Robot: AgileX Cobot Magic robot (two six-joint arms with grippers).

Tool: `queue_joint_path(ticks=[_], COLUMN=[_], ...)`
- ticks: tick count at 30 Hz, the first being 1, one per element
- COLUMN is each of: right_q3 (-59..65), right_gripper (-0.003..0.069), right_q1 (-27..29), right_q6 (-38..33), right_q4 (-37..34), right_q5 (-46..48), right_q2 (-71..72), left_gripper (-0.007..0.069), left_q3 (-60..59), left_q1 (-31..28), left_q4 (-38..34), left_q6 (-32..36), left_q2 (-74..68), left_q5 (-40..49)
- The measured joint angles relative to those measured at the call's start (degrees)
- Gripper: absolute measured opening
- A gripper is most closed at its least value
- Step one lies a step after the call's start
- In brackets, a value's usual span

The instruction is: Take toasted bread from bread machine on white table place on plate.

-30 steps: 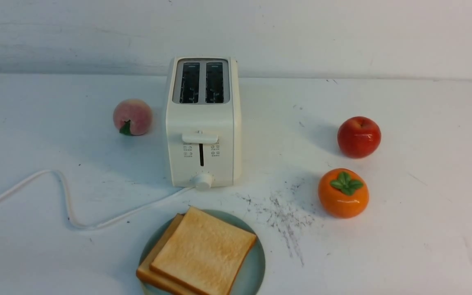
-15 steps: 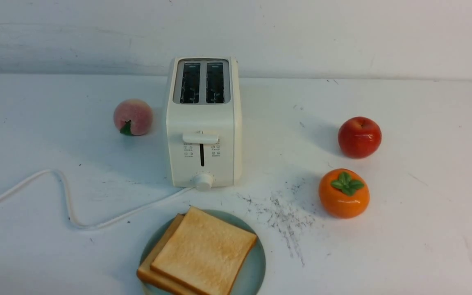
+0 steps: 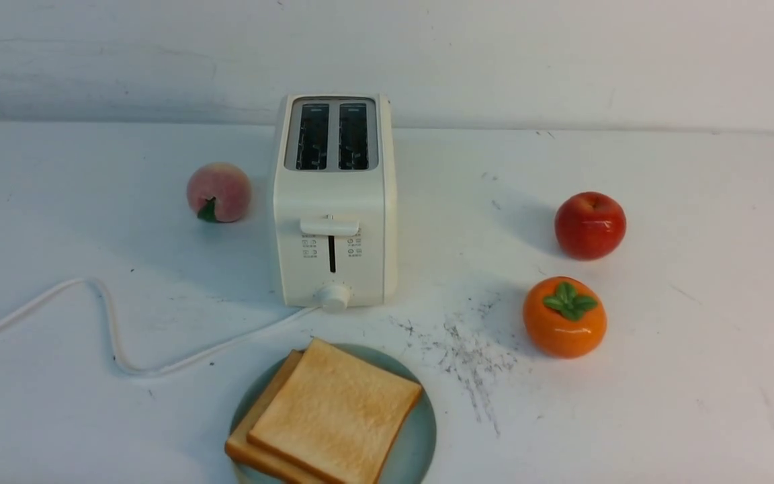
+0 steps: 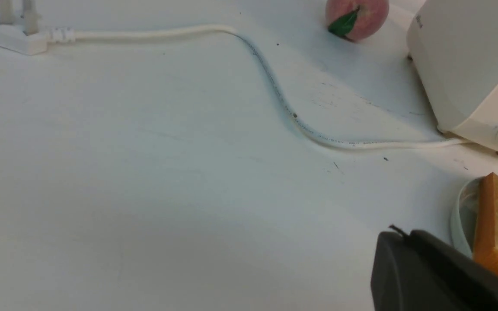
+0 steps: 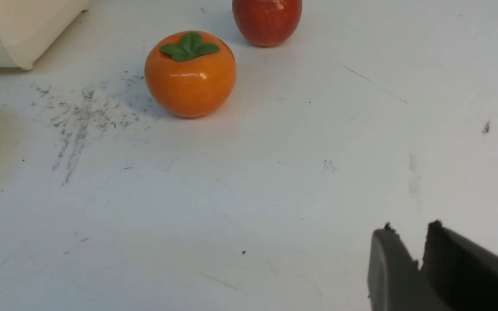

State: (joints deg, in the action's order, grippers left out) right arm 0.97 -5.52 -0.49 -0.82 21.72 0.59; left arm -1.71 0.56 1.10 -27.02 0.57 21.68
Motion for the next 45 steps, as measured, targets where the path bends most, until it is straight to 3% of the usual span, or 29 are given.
queue_joint_path(ticks=[45], right_q3=[0.0], right_gripper=[0.0181], right_q1=[0.0], right_q6=[0.0], right_q4=[0.0], right_q5=[0.0], right_q2=[0.0], left_gripper=[0.0017], left_q3=[0.0], left_q1=[-0.6], left_q4=[0.2], left_q6=[0.1], left_q2=[0.0], left_q5=[0.7])
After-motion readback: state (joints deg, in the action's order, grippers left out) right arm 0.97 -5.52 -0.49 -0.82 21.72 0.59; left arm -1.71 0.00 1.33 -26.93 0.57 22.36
